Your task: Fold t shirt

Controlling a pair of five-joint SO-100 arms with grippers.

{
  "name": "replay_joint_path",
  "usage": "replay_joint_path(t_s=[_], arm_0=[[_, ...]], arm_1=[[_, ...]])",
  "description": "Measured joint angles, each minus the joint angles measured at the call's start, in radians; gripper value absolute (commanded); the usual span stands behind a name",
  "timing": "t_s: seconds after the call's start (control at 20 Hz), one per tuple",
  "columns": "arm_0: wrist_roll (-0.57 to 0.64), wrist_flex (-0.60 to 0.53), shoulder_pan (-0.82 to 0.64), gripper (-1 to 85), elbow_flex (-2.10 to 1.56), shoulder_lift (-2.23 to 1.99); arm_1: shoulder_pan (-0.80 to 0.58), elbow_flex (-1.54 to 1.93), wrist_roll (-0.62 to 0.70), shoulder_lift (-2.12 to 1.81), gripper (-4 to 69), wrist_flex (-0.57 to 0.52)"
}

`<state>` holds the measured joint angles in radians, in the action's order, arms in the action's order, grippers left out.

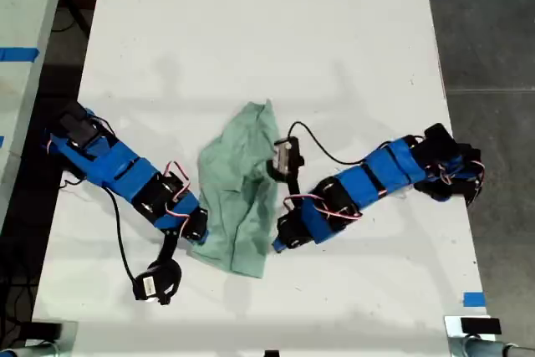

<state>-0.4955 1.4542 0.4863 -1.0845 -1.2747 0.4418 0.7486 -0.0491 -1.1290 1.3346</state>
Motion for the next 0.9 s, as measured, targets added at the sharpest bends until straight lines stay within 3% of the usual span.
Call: replay_joint_path(t_s=[0.15, 0.35, 0.5, 0.55, 0.6, 0.75, 0.9], arm_0=[[0.008, -0.046, 0.006, 0.0, 0.021, 0.080], [0.017, -0.107, 0.008, 0.0, 0.023, 0.133], [0.017, -0.133, 0.006, 0.0, 0.023, 0.140], [0.017, -0.140, 0.006, 0.0, 0.023, 0.140], [0.017, -0.144, 0.009, 0.0, 0.023, 0.140], [0.017, -0.144, 0.012, 0.0, 0.023, 0.140], [0.017, -0.144, 0.012, 0.0, 0.023, 0.140]], arm_1=[[0.002, 0.000, 0.014, 0.130, 19.5, -0.120], [-0.003, 0.000, 0.028, 0.232, 20.0, -0.215], [-0.006, -0.002, 0.032, 0.278, 13.3, -0.259], [-0.006, -0.012, 0.032, 0.291, 2.2, -0.270], [-0.006, -0.031, 0.032, 0.308, -0.6, -0.285], [-0.011, -0.060, 0.008, 0.330, -0.5, -0.279], [-0.005, -0.055, -0.067, 0.295, -0.5, -0.163]])
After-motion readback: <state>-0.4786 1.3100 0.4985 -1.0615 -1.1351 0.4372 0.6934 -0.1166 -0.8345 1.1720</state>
